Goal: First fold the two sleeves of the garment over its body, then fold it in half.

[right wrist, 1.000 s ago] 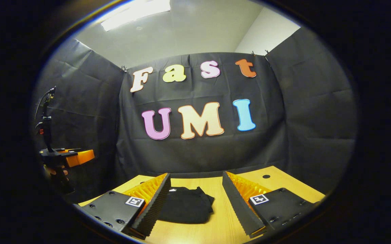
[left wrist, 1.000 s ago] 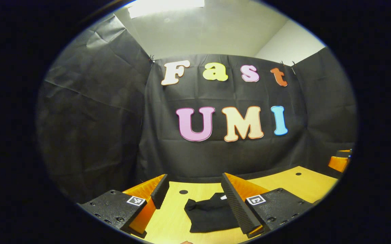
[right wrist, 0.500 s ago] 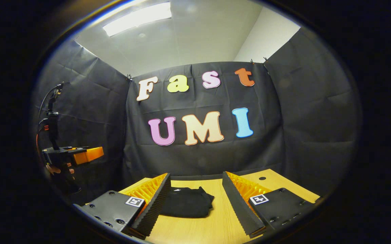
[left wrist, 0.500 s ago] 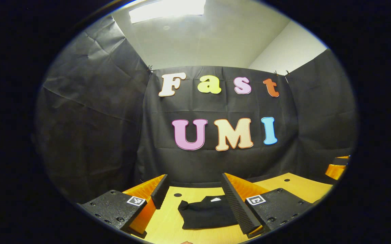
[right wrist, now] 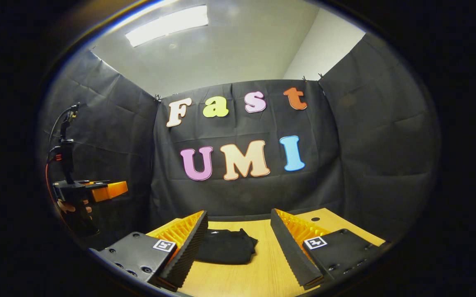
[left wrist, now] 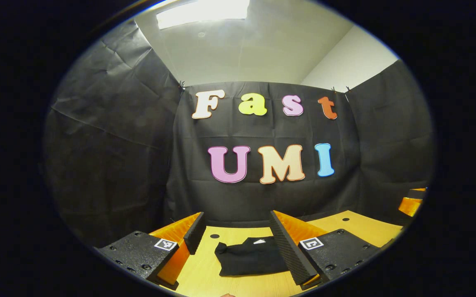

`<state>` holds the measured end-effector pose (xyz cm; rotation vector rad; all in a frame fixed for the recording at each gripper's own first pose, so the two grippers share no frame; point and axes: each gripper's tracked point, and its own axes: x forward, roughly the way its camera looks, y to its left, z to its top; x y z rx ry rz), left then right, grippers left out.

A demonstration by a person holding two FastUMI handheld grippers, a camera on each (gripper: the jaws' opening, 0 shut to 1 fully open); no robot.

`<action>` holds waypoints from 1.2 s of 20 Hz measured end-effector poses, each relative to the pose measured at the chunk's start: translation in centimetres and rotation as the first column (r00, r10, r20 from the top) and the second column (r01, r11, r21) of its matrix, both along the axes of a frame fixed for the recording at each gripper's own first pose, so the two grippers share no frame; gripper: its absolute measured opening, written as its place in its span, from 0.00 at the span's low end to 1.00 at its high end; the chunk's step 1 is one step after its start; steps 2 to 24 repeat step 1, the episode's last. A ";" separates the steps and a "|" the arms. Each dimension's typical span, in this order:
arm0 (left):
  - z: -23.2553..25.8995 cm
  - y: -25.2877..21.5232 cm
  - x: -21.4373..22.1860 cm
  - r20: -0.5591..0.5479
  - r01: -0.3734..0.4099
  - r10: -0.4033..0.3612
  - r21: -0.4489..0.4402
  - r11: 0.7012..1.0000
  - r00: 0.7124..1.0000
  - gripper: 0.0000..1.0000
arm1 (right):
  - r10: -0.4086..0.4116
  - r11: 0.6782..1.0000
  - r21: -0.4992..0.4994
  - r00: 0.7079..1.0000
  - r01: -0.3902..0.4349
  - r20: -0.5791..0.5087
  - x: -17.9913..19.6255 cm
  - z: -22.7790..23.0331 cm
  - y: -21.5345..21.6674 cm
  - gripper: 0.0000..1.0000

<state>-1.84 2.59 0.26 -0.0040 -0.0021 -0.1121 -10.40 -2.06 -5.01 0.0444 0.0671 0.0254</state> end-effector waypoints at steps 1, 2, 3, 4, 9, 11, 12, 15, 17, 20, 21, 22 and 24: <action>0.2 -0.1 -0.2 0.004 0.003 -0.003 0.004 1.000 1.000 0.92 | 0.001 1.000 0.003 1.000 -0.001 0.007 -0.2 0.2 0.0 0.94; 0.2 -0.1 -0.2 0.004 0.003 -0.003 0.004 1.000 1.000 0.92 | 0.001 1.000 0.003 1.000 -0.001 0.007 -0.2 0.2 0.0 0.94; 0.2 -0.1 -0.2 0.004 0.003 -0.003 0.004 1.000 1.000 0.92 | 0.001 1.000 0.003 1.000 -0.001 0.007 -0.2 0.2 0.0 0.94; 0.2 -0.1 -0.2 0.004 0.003 -0.003 0.004 1.000 1.000 0.92 | 0.001 1.000 0.003 1.000 -0.001 0.007 -0.2 0.2 0.0 0.94; 0.2 -0.1 -0.2 0.004 0.003 -0.003 0.004 1.000 1.000 0.92 | 0.001 1.000 0.003 1.000 -0.001 0.007 -0.2 0.2 0.0 0.94; 0.2 -0.1 -0.2 0.004 0.003 -0.003 0.004 1.000 1.000 0.92 | 0.001 1.000 0.003 1.000 -0.001 0.007 -0.2 0.2 0.0 0.94; 0.2 -0.1 -0.2 0.004 0.003 -0.003 0.004 1.000 1.000 0.92 | 0.001 1.000 0.003 1.000 -0.001 0.007 -0.2 0.2 0.0 0.94; 0.2 -0.1 -0.2 0.004 0.003 -0.003 0.004 1.000 1.000 0.92 | 0.001 1.000 0.003 1.000 -0.001 0.007 -0.2 0.2 0.0 0.94; 0.2 -0.1 -0.2 0.004 0.003 -0.003 0.004 1.000 1.000 0.92 | 0.001 1.000 0.003 1.000 -0.001 0.007 -0.2 0.2 0.0 0.94; 0.2 -0.1 -0.2 0.004 0.003 -0.003 0.004 1.000 1.000 0.92 | 0.001 1.000 0.003 1.000 -0.001 0.007 -0.2 0.2 0.0 0.94; 0.2 -0.1 -0.2 0.004 0.003 -0.003 0.004 1.000 1.000 0.92 | 0.001 1.000 0.003 1.000 -0.001 0.007 -0.2 0.2 0.0 0.94; 0.2 -0.1 -0.2 0.004 0.003 -0.003 0.004 1.000 1.000 0.92 | 0.001 1.000 0.003 1.000 -0.001 0.007 -0.2 0.2 0.0 0.94; 0.2 -0.1 -0.2 0.004 0.003 -0.003 0.004 1.000 1.000 0.92 | 0.001 1.000 0.003 1.000 -0.001 0.007 -0.2 0.2 0.0 0.94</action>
